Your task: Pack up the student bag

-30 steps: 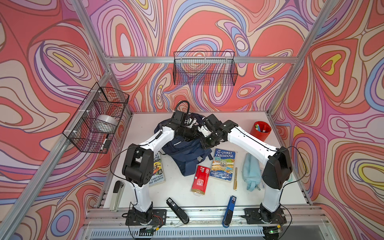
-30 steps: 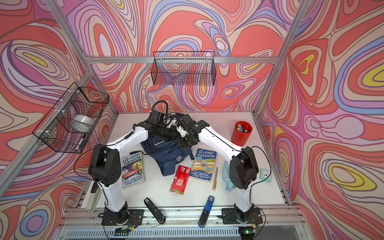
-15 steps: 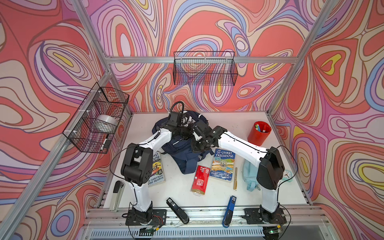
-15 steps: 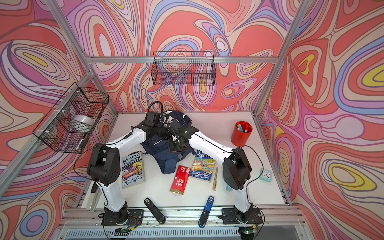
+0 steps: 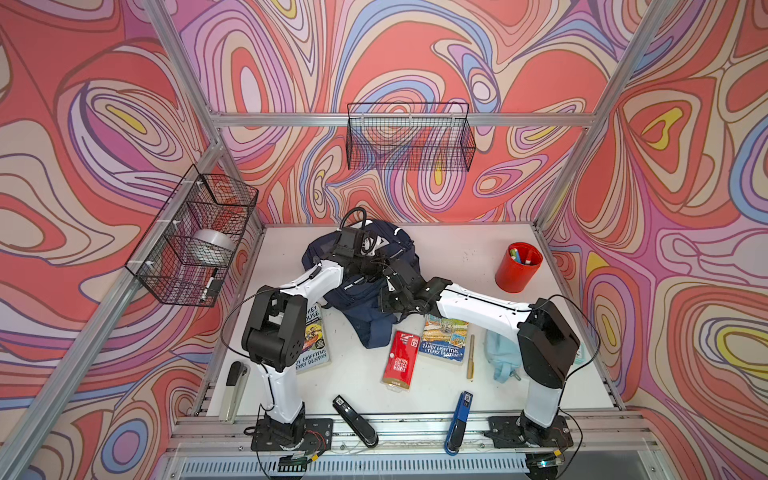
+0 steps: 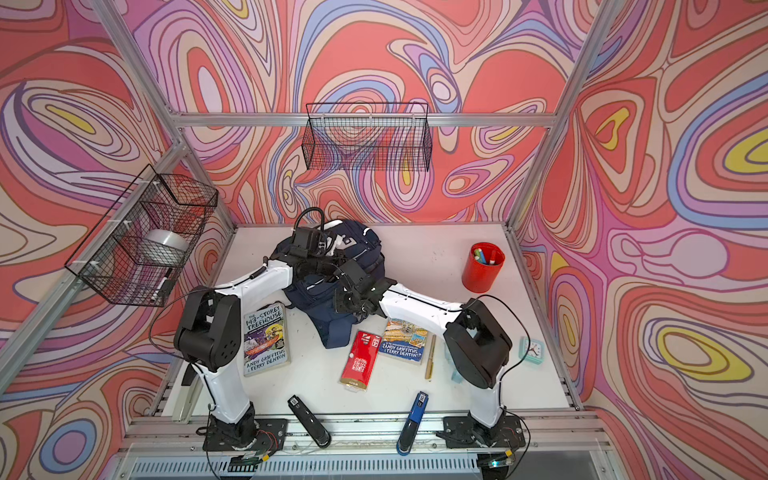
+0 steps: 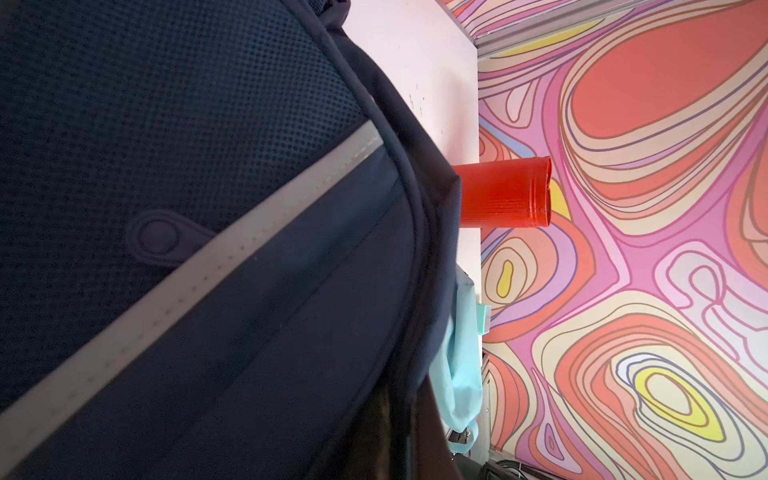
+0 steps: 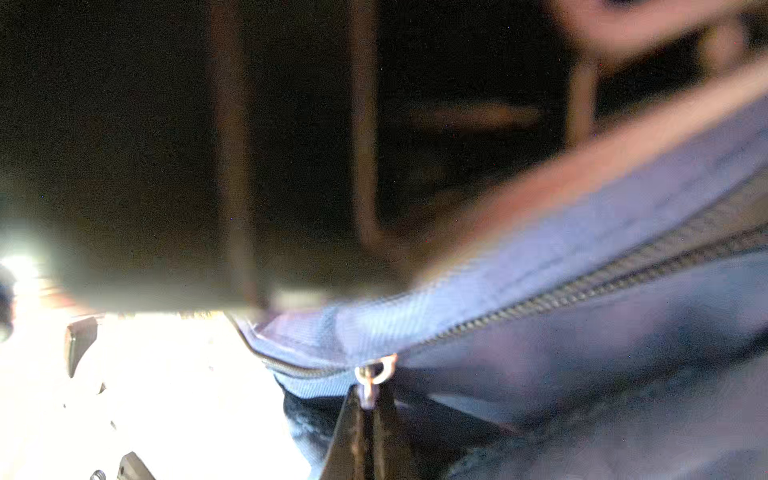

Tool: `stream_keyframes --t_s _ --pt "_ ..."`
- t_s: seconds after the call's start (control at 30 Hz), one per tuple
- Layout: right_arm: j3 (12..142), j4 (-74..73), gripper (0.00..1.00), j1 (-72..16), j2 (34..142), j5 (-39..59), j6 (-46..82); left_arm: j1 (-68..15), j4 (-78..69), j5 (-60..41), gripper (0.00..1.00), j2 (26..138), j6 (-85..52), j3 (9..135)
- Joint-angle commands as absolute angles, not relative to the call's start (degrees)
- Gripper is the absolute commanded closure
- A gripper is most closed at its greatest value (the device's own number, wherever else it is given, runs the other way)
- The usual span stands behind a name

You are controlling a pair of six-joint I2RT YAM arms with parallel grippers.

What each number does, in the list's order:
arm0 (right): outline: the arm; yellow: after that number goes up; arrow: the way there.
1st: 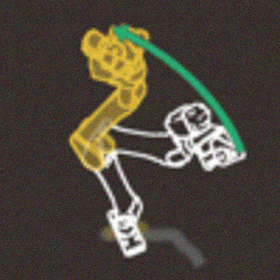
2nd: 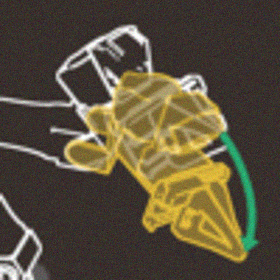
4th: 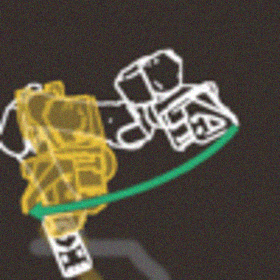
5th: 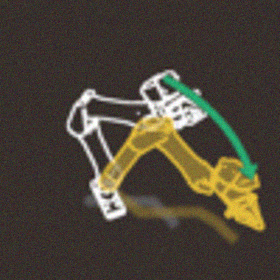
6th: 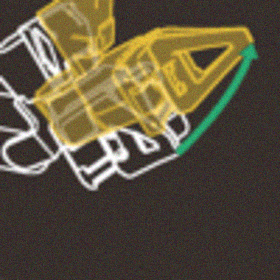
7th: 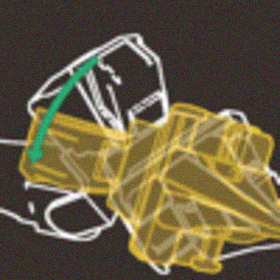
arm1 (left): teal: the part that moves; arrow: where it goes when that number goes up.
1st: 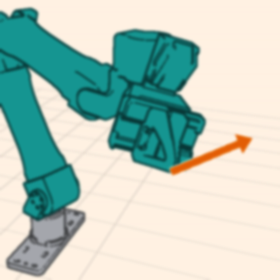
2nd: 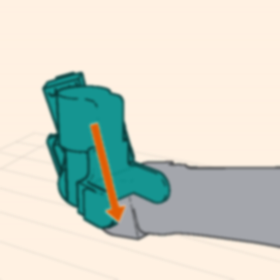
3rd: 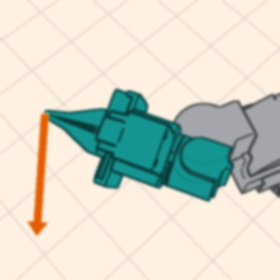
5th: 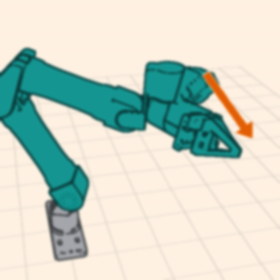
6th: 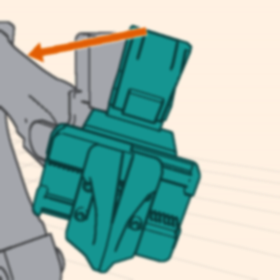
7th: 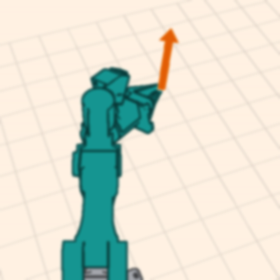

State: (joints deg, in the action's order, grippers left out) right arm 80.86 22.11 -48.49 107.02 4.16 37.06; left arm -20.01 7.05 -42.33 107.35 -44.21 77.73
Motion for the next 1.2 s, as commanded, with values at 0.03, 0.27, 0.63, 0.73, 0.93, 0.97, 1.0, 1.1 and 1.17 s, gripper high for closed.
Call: stream_keyframes --t_s 0.03,0.27,0.63,0.73,0.93,0.97,1.0,1.1,1.17 --pt "79.5 18.3 1.0 -52.6 109.1 13.5 33.3 -21.9 0.4 -40.9 1.0 106.1 -45.8 79.6" --pt "76.1 15.9 1.0 -50.6 107.1 16.2 35.1 -18.1 12.1 -32.9 0.49 98.4 -39.6 81.0" --pt "74.4 14.3 1.0 -47.2 105.3 22.6 38.6 -13.6 17.6 -31.4 0.15 90.4 -38.0 76.3" --pt "75.3 14.2 1.0 -46.0 106.2 25.6 39.0 -13.4 20.7 -29.5 0.18 86.9 -36.4 76.1" --pt "77.7 14.5 1.0 -45.4 107.8 30.9 40.5 -12.8 18.8 -28.8 0.41 77.3 -41.0 61.4" --pt "77.2 14.1 1.0 -45.2 107.9 30.5 41.0 -12.6 19.6 -27.9 0.41 75.9 -40.8 59.5" --pt "76.8 13.9 1.0 -44.9 108.1 30.5 41.3 -12.3 20.8 -27.1 0.41 74.8 -40.2 58.4" --pt "76.9 14.1 1.0 -44.3 108.7 32.3 40.9 -12.2 16.5 -28.1 0.52 70.4 -42.9 52.1" --pt "78.4 16.9 1.0 -44.2 108.4 31.9 39.2 -12.2 13.9 -25.5 0.6 67.3 -42.9 48.9"
